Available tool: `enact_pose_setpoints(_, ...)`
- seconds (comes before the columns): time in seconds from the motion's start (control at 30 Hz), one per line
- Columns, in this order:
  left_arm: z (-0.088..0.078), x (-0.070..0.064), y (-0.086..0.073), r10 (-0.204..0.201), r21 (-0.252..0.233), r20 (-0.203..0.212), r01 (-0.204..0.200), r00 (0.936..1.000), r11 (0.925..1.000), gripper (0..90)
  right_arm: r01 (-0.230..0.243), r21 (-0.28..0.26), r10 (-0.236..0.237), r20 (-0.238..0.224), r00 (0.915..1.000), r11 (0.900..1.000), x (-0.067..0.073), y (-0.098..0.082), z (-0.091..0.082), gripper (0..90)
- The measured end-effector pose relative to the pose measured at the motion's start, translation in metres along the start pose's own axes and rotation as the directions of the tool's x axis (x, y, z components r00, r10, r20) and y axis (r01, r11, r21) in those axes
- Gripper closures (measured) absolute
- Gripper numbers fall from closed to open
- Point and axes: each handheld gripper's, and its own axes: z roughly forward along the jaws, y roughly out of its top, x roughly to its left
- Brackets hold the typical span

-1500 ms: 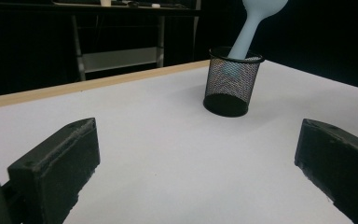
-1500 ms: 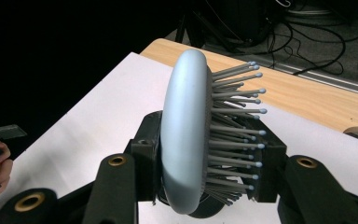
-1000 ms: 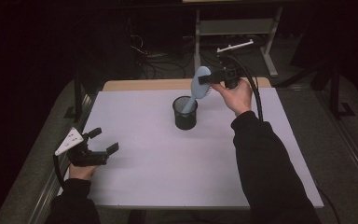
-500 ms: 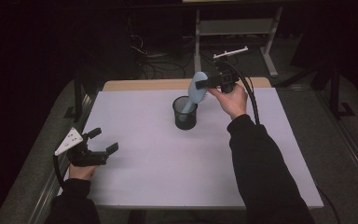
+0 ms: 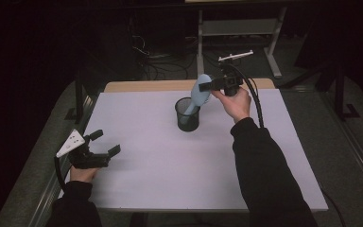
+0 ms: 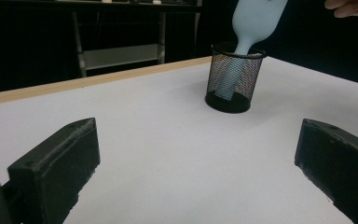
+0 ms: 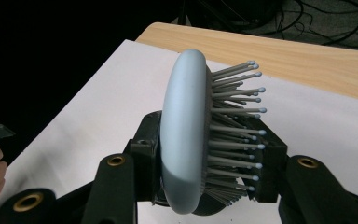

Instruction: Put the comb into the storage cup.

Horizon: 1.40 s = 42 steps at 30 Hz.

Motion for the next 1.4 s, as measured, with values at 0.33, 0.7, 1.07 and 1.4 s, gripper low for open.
enact_pose_setpoints(0.33,0.001,0.0,0.0,0.0,0.004,0.0,0.0,1.0,1.0,0.0,-0.043,-0.001,0.043,0.012,0.999,0.999,-0.011,-0.003,-0.005,49.8)
enact_pose_setpoints(0.7,0.001,0.0,0.0,0.001,0.007,0.002,-0.001,1.0,1.0,0.0,-0.064,0.004,0.064,0.001,0.998,0.998,-0.019,-0.007,-0.008,48.0)
enact_pose_setpoints(1.07,0.002,0.0,0.0,-0.005,0.021,-0.003,0.005,1.0,0.9998,0.0,-0.058,0.0,0.058,-0.025,0.998,0.998,-0.024,-0.009,-0.012,36.7)
enact_pose_setpoints(1.4,0.003,0.0,-0.001,-0.008,0.034,-0.005,0.008,1.0,0.9994,0.0,-0.03,-0.033,0.03,0.007,0.9995,0.999,-0.033,-0.013,-0.028,13.5)
